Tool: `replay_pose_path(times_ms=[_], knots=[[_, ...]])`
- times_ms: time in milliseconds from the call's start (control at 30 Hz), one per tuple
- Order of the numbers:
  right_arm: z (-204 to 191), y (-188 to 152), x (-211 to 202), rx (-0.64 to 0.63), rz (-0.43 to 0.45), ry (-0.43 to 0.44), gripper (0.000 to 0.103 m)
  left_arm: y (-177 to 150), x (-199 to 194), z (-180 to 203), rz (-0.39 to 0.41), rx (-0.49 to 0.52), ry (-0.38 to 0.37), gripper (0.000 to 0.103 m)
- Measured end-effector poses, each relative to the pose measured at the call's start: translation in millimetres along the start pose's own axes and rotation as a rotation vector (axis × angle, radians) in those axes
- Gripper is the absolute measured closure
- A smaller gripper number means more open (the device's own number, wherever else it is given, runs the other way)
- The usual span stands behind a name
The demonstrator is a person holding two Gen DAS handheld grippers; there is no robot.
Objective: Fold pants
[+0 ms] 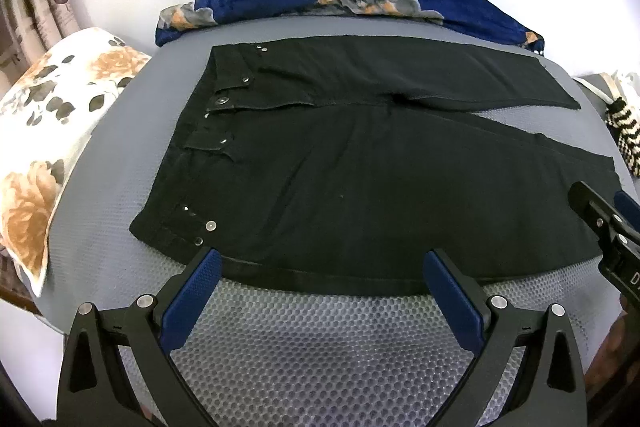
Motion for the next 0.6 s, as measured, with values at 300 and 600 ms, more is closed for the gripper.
replay_pose_path(times_ms=[300,600], knots=[[0.1,-1.8,-2.0,-0.005,0.018,-0.003,0.0,0.7,-7.7,-0.5,0.039,-0.013,-0.015,0.003],[-0.2,-1.8,-5.1,-0.015,0.025,-0.008,0.0,-0.6,-3.1,2.7,0.009,-0.01,-0.03,0.003]])
Point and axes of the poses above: each gripper's, at about its wrist camera, not at the fingertips, and x roughly the way its jaws point, z to its right, y to its top, the point moved 7 cm from there along x, roughly the way its jaws point, and after that the axes turned 15 degrees about -y, right-handed, at the moved point
